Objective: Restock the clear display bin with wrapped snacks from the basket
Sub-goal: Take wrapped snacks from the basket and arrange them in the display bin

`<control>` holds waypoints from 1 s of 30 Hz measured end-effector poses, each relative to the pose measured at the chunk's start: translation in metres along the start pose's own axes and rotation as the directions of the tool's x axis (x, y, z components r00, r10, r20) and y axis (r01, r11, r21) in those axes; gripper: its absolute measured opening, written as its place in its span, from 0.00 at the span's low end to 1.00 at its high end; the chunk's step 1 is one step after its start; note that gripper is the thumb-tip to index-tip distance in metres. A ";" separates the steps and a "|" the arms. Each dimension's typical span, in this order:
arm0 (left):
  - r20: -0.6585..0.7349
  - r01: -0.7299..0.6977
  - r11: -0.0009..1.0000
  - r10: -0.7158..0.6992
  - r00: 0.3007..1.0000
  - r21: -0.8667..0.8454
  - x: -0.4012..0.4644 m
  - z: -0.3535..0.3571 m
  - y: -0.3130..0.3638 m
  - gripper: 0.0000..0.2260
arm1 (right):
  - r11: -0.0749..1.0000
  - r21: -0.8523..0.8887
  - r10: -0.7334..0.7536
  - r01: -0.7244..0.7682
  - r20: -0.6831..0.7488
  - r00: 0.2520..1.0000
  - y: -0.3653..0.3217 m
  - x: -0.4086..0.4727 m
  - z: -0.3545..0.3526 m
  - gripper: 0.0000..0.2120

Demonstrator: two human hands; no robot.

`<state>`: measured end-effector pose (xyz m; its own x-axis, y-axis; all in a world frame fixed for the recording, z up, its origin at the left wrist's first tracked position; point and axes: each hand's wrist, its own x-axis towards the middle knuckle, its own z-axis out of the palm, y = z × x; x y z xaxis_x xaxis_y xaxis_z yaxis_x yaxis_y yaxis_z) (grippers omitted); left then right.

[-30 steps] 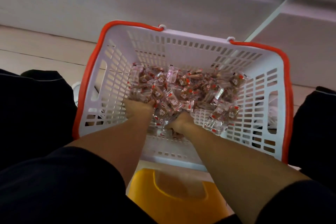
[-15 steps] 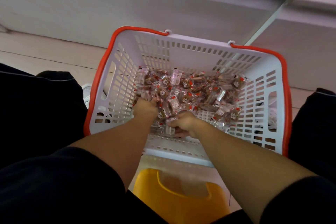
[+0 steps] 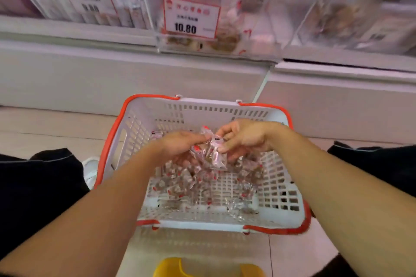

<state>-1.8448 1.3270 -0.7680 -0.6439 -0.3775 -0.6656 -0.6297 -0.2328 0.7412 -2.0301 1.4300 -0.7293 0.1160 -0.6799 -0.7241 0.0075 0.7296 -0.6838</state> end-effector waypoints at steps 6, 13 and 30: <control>-0.012 -0.287 0.918 0.302 0.953 0.272 -0.052 -0.012 0.125 0.21 | 0.948 -0.184 -0.272 0.261 -0.037 0.962 -0.099 -0.116 -0.023 0.19; 0.095 -0.412 0.898 0.402 0.911 0.151 -0.121 -0.012 0.188 0.26 | 0.863 -0.013 -0.501 0.504 -0.141 0.854 -0.125 -0.169 -0.007 0.19; 0.545 -0.158 0.885 0.401 0.736 -0.438 -0.136 -0.034 0.187 0.26 | 0.663 -0.321 -0.747 0.676 -0.236 0.621 -0.143 -0.155 0.012 0.19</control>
<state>-1.8604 1.3046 -0.5361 -0.9634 0.1173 -0.2411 -0.2657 -0.5389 0.7994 -2.0376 1.4316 -0.5179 -0.1678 -0.9850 0.0403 -0.2357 0.0004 -0.9718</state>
